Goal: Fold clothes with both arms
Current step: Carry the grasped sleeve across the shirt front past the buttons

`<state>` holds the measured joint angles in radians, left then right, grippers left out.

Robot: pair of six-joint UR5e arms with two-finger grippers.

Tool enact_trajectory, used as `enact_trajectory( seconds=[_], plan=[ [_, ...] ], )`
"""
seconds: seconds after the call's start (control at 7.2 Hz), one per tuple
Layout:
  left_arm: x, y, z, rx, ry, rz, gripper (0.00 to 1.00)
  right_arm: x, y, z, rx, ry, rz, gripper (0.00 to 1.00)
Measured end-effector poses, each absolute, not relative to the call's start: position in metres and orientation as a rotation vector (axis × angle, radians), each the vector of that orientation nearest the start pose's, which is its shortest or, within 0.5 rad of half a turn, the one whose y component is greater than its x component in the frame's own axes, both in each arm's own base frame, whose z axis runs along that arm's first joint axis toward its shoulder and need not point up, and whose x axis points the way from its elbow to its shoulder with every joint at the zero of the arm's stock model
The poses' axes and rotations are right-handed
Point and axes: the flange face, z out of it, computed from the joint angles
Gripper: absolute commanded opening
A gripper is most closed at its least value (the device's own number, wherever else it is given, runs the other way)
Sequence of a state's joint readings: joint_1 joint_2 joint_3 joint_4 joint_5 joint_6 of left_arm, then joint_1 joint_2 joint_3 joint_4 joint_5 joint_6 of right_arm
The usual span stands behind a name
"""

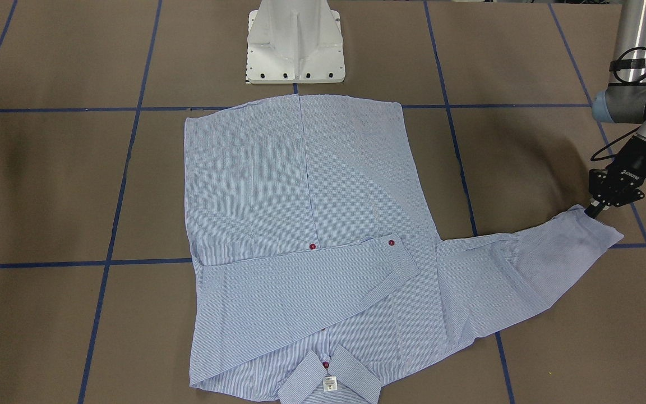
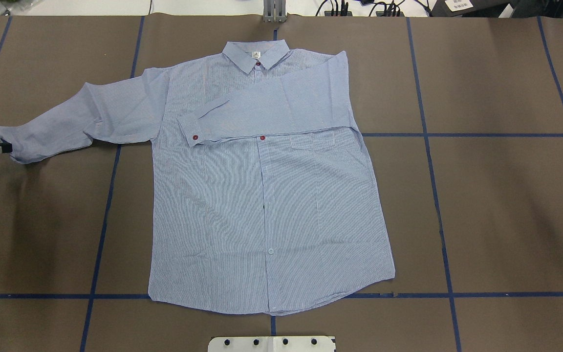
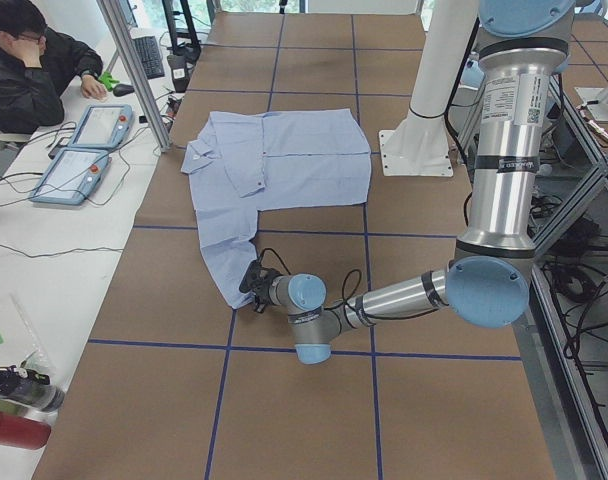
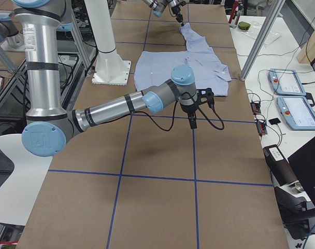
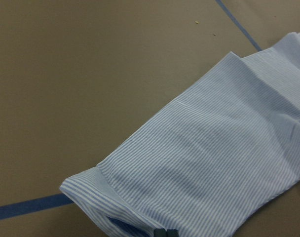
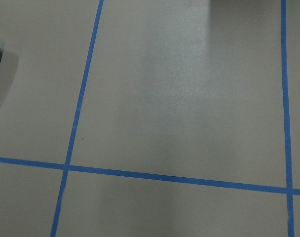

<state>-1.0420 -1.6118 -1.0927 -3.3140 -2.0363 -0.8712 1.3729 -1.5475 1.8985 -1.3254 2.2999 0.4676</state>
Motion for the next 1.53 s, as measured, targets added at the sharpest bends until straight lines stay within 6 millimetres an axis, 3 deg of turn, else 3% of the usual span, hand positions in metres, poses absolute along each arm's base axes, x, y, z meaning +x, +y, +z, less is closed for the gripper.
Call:
enact_trajectory(
  seconds=[0.28,0.69,0.83,0.97,1.11,1.39,1.53],
  plan=[
    [0.177,-0.483,0.633,0.748,1.152,0.028,0.0,-0.033,-0.505,0.459,0.304,-0.851,0.035,1.0],
    [0.213,-0.544,0.493,0.726,1.145,0.019,0.0,-0.032,-0.502,0.464,0.3,-0.85,0.037,1.0],
    [0.236,-0.564,0.443,0.703,1.141,0.024,0.0,-0.032,-0.502,0.465,0.298,-0.85,0.038,1.0],
    [0.275,-0.578,0.394,0.667,1.145,0.03,0.0,-0.032,-0.501,0.467,0.296,-0.849,0.039,1.0],
    [0.327,-0.583,0.344,0.62,1.153,0.014,0.0,-0.032,-0.5,0.468,0.293,-0.849,0.04,1.0],
    [0.432,-0.567,0.243,0.528,1.161,-0.057,0.0,-0.032,-0.498,0.472,0.287,-0.847,0.042,1.0],
    [0.466,-0.555,0.205,0.502,1.159,-0.079,0.0,-0.031,-0.498,0.473,0.284,-0.846,0.043,1.0]
  ],
)
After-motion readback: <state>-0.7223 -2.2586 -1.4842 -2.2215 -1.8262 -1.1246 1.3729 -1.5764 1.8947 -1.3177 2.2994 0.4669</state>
